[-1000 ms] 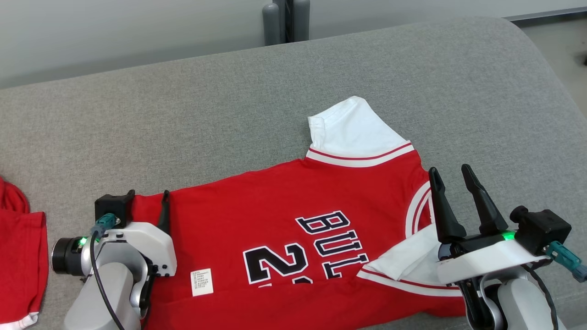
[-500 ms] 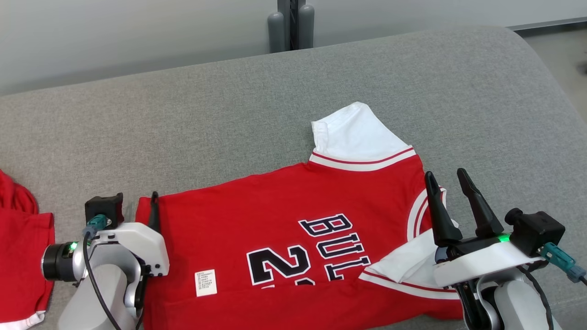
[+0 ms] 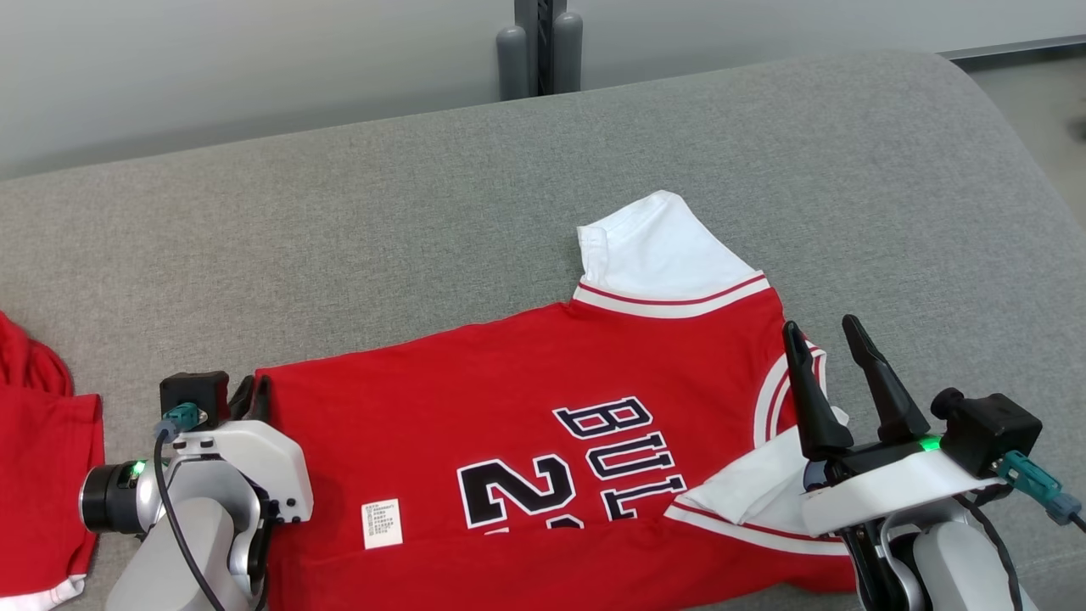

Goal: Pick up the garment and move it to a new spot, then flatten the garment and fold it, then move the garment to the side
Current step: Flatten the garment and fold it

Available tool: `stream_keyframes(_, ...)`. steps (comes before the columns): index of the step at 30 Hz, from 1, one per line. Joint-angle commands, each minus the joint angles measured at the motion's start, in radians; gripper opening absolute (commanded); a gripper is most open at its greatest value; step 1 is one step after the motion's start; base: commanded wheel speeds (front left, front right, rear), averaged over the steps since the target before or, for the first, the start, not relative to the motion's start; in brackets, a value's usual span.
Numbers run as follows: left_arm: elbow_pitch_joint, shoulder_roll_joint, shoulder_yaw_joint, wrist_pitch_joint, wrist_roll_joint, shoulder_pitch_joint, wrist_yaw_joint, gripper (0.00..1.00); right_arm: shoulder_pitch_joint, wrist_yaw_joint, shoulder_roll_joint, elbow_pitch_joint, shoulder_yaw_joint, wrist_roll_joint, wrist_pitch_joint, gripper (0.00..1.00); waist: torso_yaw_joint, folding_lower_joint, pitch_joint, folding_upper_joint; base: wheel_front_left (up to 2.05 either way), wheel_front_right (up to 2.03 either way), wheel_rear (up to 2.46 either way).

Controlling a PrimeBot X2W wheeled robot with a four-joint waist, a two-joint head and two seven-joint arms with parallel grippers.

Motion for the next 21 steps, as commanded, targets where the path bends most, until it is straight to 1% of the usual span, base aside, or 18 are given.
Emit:
stream_keyframes(1,-0.008,0.007,0.003,-0.011,-0.005,0.0,-0.005,0.0,0.001,0.0,-0.008,0.002,-0.005,0.009,-0.006,1.0,0.002,0.0,0.002,0.0,0.0,0.0,0.0)
stream_keyframes(7,-0.018,0.007,-0.004,-0.018,-0.017,-0.013,-0.027,0.0,-0.001,0.0,-0.008,0.005,-0.011,0.005,-0.006,1.0,0.015,0.0,0.009,0.0,0.0,0.0,0.0)
stream_keyframes(12,-0.029,-0.011,-0.011,-0.016,-0.028,-0.009,-0.042,0.0,-0.011,0.0,-0.017,0.008,-0.026,0.004,-0.006,1.0,0.036,0.0,0.012,0.0,0.0,0.0,0.0)
stream_keyframes(15,-0.029,-0.011,-0.013,-0.011,-0.035,-0.012,-0.049,0.0,-0.02,0.0,-0.018,0.011,-0.026,-0.003,-0.006,1.0,0.046,0.0,0.011,0.0,0.0,0.0,0.0)
stream_keyframes(21,-0.048,-0.021,-0.01,-0.05,-0.043,-0.023,-0.046,0.0,-0.021,0.0,-0.014,0.014,-0.025,-0.006,-0.006,1.0,0.058,0.0,0.011,0.0,0.0,0.0,0.0)
